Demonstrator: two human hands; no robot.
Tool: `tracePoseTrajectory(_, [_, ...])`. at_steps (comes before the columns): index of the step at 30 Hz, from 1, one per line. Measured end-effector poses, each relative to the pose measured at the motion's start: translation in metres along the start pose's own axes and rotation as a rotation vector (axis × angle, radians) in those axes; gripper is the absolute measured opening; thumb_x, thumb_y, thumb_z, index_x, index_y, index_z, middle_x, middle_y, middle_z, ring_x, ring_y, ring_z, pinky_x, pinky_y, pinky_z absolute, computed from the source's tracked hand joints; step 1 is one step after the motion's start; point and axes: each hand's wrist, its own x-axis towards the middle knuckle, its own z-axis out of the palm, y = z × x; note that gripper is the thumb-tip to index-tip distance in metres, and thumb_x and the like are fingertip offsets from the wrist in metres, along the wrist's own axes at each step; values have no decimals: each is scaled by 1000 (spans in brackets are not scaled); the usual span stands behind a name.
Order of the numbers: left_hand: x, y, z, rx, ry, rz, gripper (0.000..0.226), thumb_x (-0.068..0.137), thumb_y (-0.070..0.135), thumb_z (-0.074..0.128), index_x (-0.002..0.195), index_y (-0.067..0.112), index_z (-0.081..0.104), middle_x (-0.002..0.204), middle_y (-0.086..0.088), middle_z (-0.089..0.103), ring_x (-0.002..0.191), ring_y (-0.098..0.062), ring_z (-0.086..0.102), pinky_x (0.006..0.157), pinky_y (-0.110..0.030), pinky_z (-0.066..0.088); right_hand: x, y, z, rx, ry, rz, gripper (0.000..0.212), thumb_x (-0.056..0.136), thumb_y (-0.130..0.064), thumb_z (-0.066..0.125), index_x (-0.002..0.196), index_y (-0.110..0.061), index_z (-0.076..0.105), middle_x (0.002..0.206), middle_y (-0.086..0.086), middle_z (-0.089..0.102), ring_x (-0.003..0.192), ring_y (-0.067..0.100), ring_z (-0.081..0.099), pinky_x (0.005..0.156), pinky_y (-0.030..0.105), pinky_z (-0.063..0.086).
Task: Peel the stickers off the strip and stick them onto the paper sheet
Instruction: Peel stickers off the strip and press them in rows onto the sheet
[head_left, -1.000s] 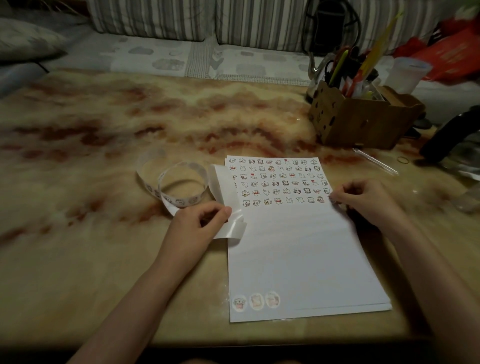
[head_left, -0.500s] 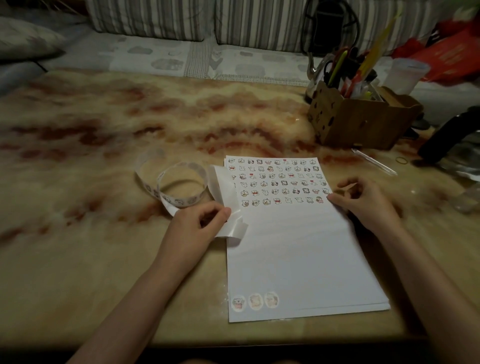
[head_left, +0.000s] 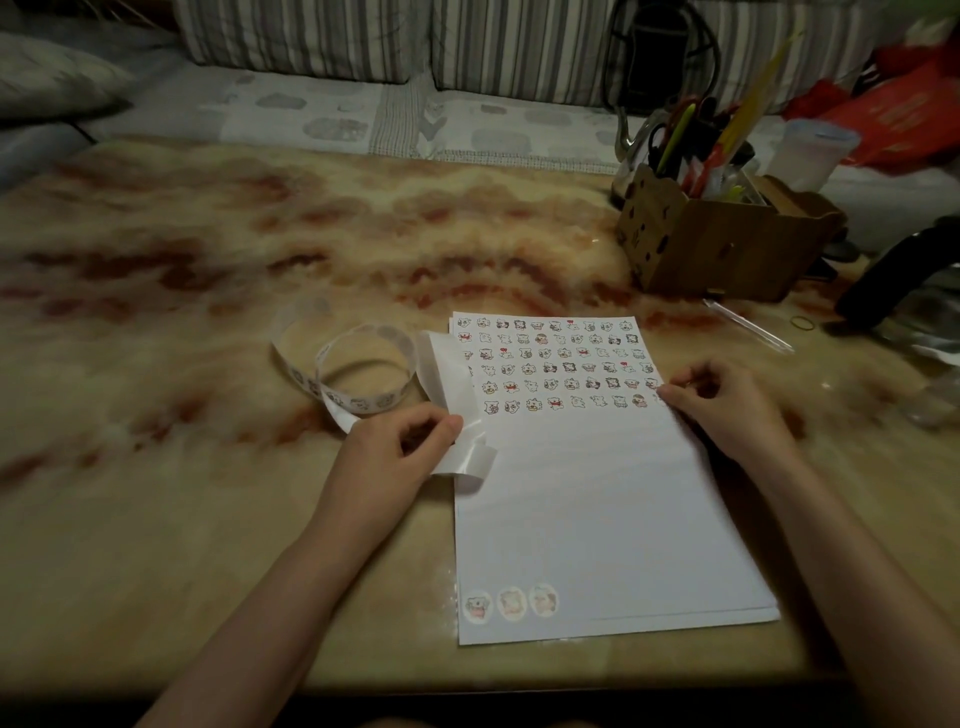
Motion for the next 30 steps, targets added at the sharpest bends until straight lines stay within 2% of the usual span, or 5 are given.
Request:
tracePoseTrajectory(5, [0, -1, 0, -23, 14, -4, 17, 89, 23, 62, 75, 17, 69, 67, 14, 64, 61, 2, 54, 58, -9, 37, -3, -7, 2, 131, 33, 15, 7, 88, -15, 66, 92, -11, 63, 76, 5, 59, 56, 13, 52, 50, 20, 41])
tracePoseTrajectory(10, [2, -2, -3, -133, 106, 3, 16, 91, 21, 59, 82, 17, 72, 76, 7, 71, 68, -1, 60, 63, -12, 43, -31, -52, 21, 273, -29, -222, 8, 88, -12, 65, 82, -18, 64, 76, -4, 62, 55, -5, 51, 52, 7, 40])
tracePoseTrajectory(18, [5, 2, -9, -304, 237, 18, 20, 93, 19, 55, 77, 13, 67, 59, 3, 64, 52, -7, 56, 59, -16, 47, -78, -116, 71, 378, -434, -422, 15, 79, -13, 75, 85, -23, 65, 85, -10, 69, 76, 5, 61, 65, 19, 42])
tracePoseTrajectory(25, [7, 1, -10, -322, 275, -4, 26, 95, 22, 53, 81, 6, 67, 68, -9, 66, 61, -14, 58, 64, -30, 49, -83, -123, 88, 501, -396, -394, 26, 74, -11, 79, 87, -24, 61, 73, -7, 67, 77, 16, 64, 62, 22, 41])
tracePoseTrajectory(30, [7, 2, -8, -401, 205, -21, 21, 87, 30, 57, 77, 14, 69, 66, 0, 68, 59, -11, 60, 59, -20, 50, -83, -123, 91, 609, -349, -352, 26, 75, -4, 77, 82, -22, 61, 74, -8, 65, 71, 7, 61, 64, 34, 45])
